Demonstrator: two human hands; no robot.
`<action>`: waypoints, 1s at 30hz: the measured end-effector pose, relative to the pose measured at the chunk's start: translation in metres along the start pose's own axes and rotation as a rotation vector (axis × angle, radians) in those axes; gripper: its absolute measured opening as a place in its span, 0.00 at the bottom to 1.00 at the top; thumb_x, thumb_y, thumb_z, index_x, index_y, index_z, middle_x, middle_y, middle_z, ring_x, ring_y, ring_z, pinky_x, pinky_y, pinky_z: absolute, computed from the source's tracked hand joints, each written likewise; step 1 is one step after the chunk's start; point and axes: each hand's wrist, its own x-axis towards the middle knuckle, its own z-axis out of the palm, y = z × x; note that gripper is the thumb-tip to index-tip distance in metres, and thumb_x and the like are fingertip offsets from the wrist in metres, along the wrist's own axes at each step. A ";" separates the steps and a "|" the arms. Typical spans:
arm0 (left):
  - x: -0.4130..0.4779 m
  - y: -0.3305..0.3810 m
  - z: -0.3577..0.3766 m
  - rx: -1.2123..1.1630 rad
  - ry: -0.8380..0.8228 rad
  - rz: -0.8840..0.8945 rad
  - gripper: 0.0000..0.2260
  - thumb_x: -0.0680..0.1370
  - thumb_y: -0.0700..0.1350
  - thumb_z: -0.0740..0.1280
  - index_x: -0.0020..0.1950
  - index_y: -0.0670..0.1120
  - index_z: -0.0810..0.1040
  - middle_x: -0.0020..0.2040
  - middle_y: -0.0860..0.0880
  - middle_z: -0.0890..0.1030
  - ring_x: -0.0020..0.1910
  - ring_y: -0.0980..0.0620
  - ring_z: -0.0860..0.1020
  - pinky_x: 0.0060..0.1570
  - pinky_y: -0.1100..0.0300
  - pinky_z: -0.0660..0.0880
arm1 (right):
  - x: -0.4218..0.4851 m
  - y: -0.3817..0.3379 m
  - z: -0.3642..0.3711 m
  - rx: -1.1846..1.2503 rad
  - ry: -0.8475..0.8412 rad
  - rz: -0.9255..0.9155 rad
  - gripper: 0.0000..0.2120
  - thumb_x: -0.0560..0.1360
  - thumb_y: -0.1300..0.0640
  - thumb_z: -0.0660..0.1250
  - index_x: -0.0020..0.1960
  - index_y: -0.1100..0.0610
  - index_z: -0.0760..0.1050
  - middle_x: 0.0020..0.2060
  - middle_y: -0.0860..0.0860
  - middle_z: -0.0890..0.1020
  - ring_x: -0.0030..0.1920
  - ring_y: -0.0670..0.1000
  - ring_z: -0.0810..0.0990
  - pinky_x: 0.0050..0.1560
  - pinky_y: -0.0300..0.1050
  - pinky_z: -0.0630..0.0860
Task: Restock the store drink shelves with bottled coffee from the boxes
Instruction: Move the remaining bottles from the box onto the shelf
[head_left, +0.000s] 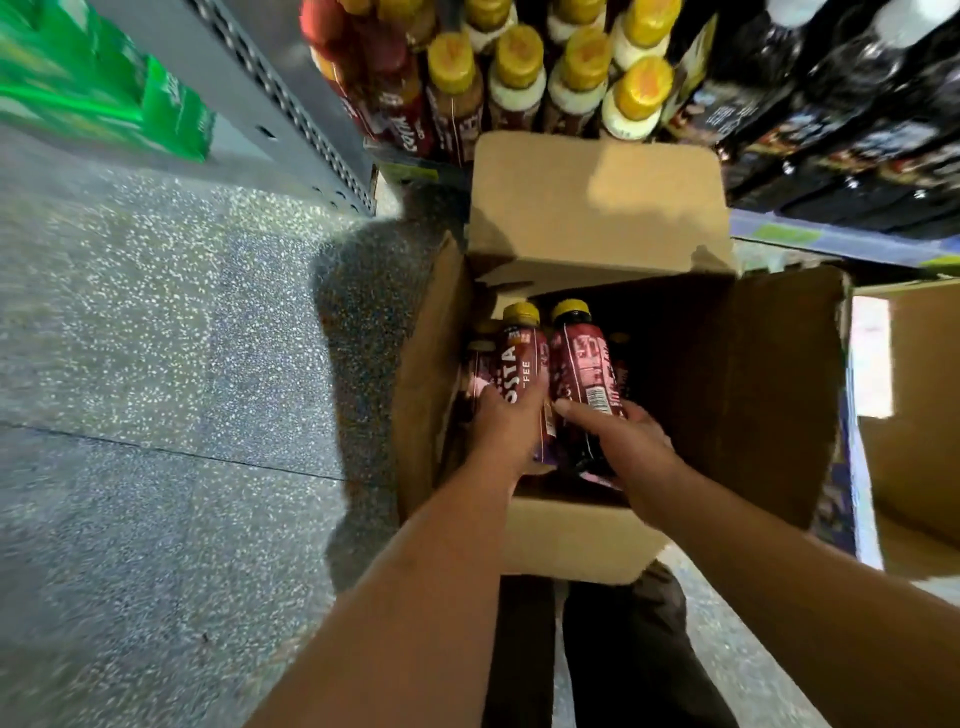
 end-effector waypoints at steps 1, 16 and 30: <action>-0.010 0.003 -0.002 0.019 0.016 0.015 0.32 0.74 0.60 0.67 0.74 0.53 0.60 0.67 0.43 0.71 0.60 0.39 0.75 0.49 0.42 0.79 | -0.010 -0.003 -0.001 0.017 -0.011 -0.011 0.40 0.61 0.43 0.78 0.68 0.51 0.67 0.60 0.53 0.76 0.56 0.54 0.78 0.54 0.51 0.78; -0.158 0.028 -0.030 -0.257 -0.085 0.187 0.26 0.71 0.48 0.74 0.65 0.48 0.66 0.59 0.44 0.77 0.54 0.43 0.79 0.51 0.44 0.78 | -0.165 -0.042 -0.056 0.078 -0.445 -0.159 0.21 0.69 0.54 0.71 0.60 0.58 0.73 0.53 0.58 0.83 0.54 0.58 0.81 0.51 0.51 0.78; -0.349 0.105 -0.037 -0.120 -0.085 0.601 0.29 0.59 0.60 0.78 0.56 0.62 0.73 0.52 0.54 0.83 0.50 0.49 0.82 0.54 0.43 0.76 | -0.355 -0.107 -0.105 -0.005 -0.523 -0.584 0.19 0.73 0.73 0.61 0.59 0.58 0.75 0.51 0.61 0.84 0.48 0.61 0.84 0.45 0.52 0.81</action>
